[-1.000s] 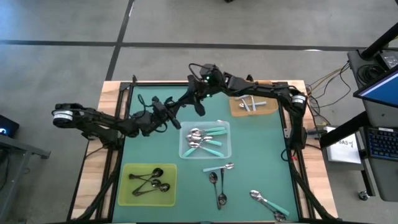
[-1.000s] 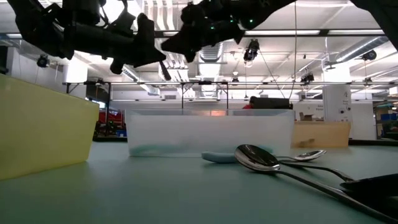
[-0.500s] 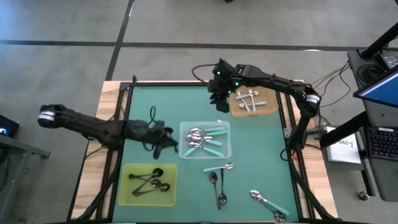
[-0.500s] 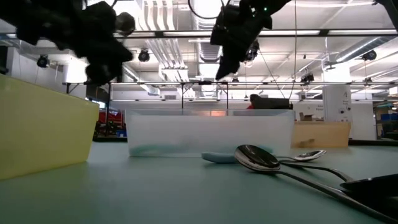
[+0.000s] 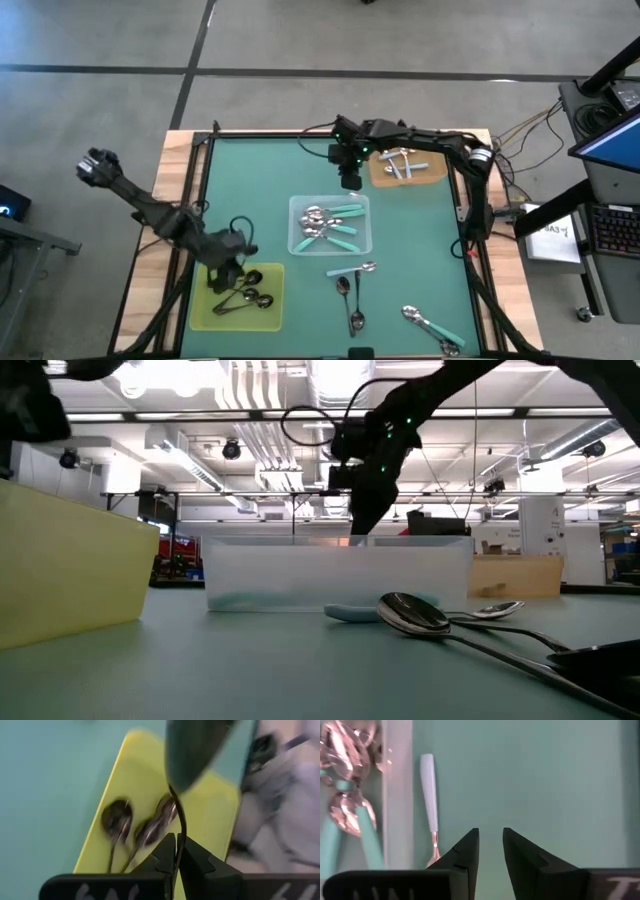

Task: Sort silverware by color (type)
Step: Put the black spoon into the yellow bin, then put the purple spoon into the orange bin

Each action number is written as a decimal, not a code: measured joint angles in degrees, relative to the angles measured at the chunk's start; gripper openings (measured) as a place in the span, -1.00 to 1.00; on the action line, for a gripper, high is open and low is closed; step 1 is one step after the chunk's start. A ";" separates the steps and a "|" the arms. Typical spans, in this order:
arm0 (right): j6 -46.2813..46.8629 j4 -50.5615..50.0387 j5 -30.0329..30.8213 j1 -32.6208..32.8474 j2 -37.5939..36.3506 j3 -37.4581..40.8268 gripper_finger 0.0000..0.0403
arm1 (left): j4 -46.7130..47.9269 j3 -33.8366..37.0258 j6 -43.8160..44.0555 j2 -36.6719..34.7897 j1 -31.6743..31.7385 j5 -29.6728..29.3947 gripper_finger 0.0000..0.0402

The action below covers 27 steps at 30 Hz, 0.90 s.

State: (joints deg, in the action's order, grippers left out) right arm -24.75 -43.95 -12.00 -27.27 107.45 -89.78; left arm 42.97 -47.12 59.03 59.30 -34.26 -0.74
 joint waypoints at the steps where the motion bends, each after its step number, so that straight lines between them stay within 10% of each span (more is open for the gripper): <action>1: 0.00 0.13 0.06 0.00 0.71 0.00 -0.59 | 2.72 -1.90 0.55 1.74 -0.97 0.11 -1.00; 12: -0.79 0.63 0.07 0.12 5.56 -0.04 -0.37 | 12.10 -9.22 3.49 15.56 -3.58 2.21 -0.96; 27: -0.88 -5.18 -6.17 2.89 8.01 0.02 -0.25 | 14.64 -9.24 5.76 12.59 -3.62 2.11 -0.67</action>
State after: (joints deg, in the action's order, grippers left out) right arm -25.63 -49.14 -18.17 -24.38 115.46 -89.76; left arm 57.61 -56.36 64.79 71.89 -37.89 1.37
